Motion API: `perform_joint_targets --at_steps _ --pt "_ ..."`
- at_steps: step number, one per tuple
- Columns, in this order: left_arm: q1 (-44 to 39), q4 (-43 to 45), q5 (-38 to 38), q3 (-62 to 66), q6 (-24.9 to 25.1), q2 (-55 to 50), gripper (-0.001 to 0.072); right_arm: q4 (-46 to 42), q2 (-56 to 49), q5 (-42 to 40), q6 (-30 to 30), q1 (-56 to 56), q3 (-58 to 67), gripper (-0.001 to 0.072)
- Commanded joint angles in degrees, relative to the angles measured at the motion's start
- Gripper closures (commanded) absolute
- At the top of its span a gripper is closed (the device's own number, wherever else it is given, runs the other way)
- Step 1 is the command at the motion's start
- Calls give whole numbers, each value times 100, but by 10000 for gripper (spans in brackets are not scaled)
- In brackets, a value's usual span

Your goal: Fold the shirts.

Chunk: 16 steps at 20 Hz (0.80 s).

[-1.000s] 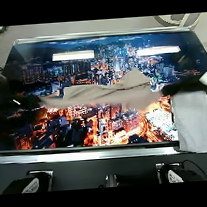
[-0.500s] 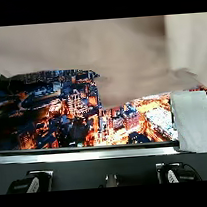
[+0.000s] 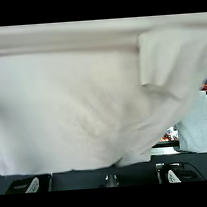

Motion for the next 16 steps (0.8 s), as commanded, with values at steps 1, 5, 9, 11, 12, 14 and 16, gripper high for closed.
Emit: perform_joint_targets --at_steps 1,5,9,11,12,14,16 --pt "7 249 -278 -1440 472 -697 683 -275 -1453 929 39 0 -393 696" --pt "-11 192 935 -2739 470 -2024 683 229 -3220 -264 310 190 -605 696" --pt "-9 85 1222 -2334 470 -3338 683 918 -4030 -1878 988 376 -601 694" --pt "-9 -72 1224 -2138 468 -3724 683 1167 -4192 -2319 1342 376 -601 694" --pt "-9 -227 1222 -2120 468 -3869 683 1257 -4258 -2367 1360 376 -601 694" --pt "-39 -612 1115 -2122 468 -4162 682 1300 -4400 -2192 1360 378 -601 693" --pt "-70 -890 870 -2111 468 -4354 624 1305 -4468 -1950 1357 376 -601 644"
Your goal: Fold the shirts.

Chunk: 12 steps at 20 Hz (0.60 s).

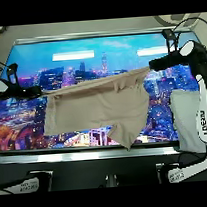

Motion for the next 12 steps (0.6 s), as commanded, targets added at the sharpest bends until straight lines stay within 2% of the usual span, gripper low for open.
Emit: perform_joint_targets --at_steps 1,2,3,4,5,6,8,9,12 --pt "-2 -479 -461 76 2 -402 407 291 -157 216 96 -13 15 503" --pt "87 -337 -831 203 4 -398 200 313 -68 487 -66 -83 28 304" --pt "227 -129 -1283 369 59 -398 178 278 66 861 -413 -188 28 111" --pt "422 85 -1812 487 251 -367 179 133 190 1375 -728 -321 28 86" --pt "627 284 -2258 457 302 -297 179 -103 271 2111 -741 -452 26 105" --pt "876 367 -2549 293 275 -201 180 -334 306 2706 -619 -549 -48 224" --pt "1296 151 -2636 -468 240 142 208 -570 365 3453 -920 -529 -476 232" --pt "1427 7 -2546 -981 280 358 242 -544 461 3493 -999 -507 -831 232" --pt "1580 -389 -2009 -2393 822 831 242 -468 885 2931 -1145 -398 -1987 232"
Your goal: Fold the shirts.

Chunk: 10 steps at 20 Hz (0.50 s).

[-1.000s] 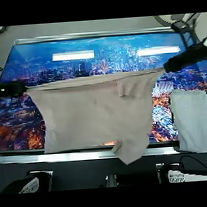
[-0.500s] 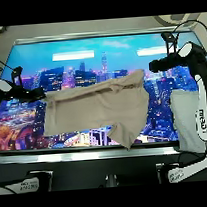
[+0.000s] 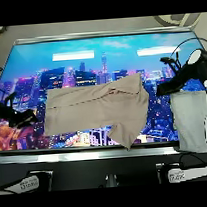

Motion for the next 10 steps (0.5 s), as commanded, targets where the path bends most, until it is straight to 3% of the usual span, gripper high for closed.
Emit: perform_joint_targets --at_steps 1,9,10 --pt "247 -389 299 -1309 522 409 242 -39 387 52 -323 59 -1073 232" --pt "103 -732 1071 -1611 494 264 254 -59 435 -101 -422 66 -1318 226" --pt "96 -734 1167 -1611 343 238 361 -61 455 -90 -289 68 -1401 226"
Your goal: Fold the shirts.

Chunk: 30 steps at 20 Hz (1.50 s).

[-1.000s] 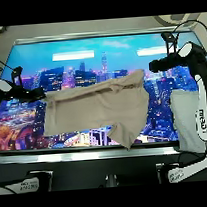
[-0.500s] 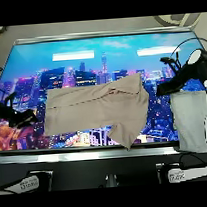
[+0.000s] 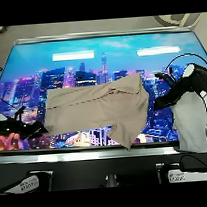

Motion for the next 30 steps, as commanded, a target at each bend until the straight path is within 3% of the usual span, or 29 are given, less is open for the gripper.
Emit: perform_joint_targets --at_steps 1,2,4,6,11,13,14,15,17,18,22,25,28,30 --pt "-37 -94 365 -81 -162 -61 471 9 107 -44 149 9 -328 226" --pt "-37 -111 363 -81 -146 -61 481 111 262 -208 149 9 -699 225" --pt "-42 -133 352 -83 -42 -61 672 595 654 -763 59 7 -1585 204" --pt "-72 -227 334 -81 85 -61 684 962 857 -1335 -28 4 -2284 154" --pt "-74 -262 197 -79 249 -37 685 2468 859 -2450 -520 -9 -3091 168" --pt "-72 -262 118 -79 350 -31 685 2450 859 -2736 -514 -9 -3101 169" --pt "-72 -262 118 -79 393 -13 685 2474 859 -2824 -511 -7 -3101 212" --pt "-72 -262 122 -79 396 4 685 2507 859 -2879 -514 -7 -3099 332" --pt "-72 -264 118 -50 415 92 685 2514 890 -2988 -577 -9 -3058 688" --pt "-72 -267 118 17 439 190 685 2479 960 -3003 -708 -9 -2959 694" --pt "-74 -984 129 1213 435 1259 686 2011 1738 -2444 -977 -9 -1502 695" --pt "-72 -1912 452 3230 271 2332 687 1294 2483 -2063 -1139 -9 909 695" --pt "-72 -1657 1390 5309 -2 3075 687 186 3156 -2197 -994 -9 3467 696" --pt "-72 -1294 1709 6175 -358 3414 687 -339 3547 -2232 -752 -9 4400 696"
